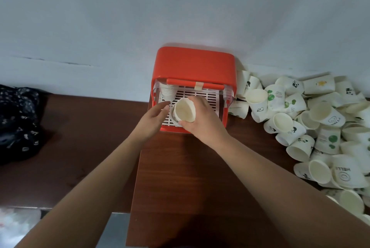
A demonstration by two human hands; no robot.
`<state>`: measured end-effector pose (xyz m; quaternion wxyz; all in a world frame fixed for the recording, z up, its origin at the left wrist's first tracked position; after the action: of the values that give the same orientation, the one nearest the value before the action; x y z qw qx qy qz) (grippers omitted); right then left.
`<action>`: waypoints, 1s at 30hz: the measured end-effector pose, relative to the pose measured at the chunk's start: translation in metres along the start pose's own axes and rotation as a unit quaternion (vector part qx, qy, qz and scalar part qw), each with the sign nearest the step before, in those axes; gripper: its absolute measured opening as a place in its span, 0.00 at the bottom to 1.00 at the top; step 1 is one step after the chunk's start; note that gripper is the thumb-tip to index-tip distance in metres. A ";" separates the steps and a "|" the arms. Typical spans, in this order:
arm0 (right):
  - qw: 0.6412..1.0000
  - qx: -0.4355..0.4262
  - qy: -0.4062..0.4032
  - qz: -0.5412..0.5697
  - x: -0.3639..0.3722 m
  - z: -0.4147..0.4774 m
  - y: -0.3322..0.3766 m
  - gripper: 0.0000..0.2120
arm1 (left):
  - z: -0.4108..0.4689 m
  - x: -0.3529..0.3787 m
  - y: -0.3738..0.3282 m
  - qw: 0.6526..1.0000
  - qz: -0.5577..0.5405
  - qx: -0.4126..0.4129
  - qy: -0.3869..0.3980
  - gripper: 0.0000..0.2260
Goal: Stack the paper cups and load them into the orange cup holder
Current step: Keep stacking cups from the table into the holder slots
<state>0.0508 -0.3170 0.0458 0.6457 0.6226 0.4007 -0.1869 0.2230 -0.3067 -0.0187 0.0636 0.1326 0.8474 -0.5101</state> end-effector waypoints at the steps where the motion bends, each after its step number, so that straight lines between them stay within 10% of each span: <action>1: 1.000 0.000 0.012 -0.015 0.007 0.003 -0.001 0.35 | 0.002 0.003 0.002 1.000 -0.010 -0.006 0.011 0.26; 19: 0.990 0.112 0.036 0.072 0.037 0.007 -0.033 0.43 | 0.000 0.010 0.008 0.993 0.098 0.060 -0.003 0.22; 30: 0.982 0.180 0.033 -0.054 -0.061 -0.153 -0.129 0.27 | -0.065 0.046 0.006 0.976 0.216 0.018 -0.012 0.08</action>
<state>-0.1252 -0.2070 0.0216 0.4989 0.7118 0.4144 -0.2697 0.1828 -0.2397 -0.0042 0.1797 0.3077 0.7885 -0.5013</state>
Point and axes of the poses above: each hand's wrist, its own z-axis towards the middle knuckle, its own x-axis out of the palm, y = z × x, the point moved 7 cm from there along z, towards the middle knuckle, and after that the axes turned 3 degrees about -x, right-handed, at the moved point
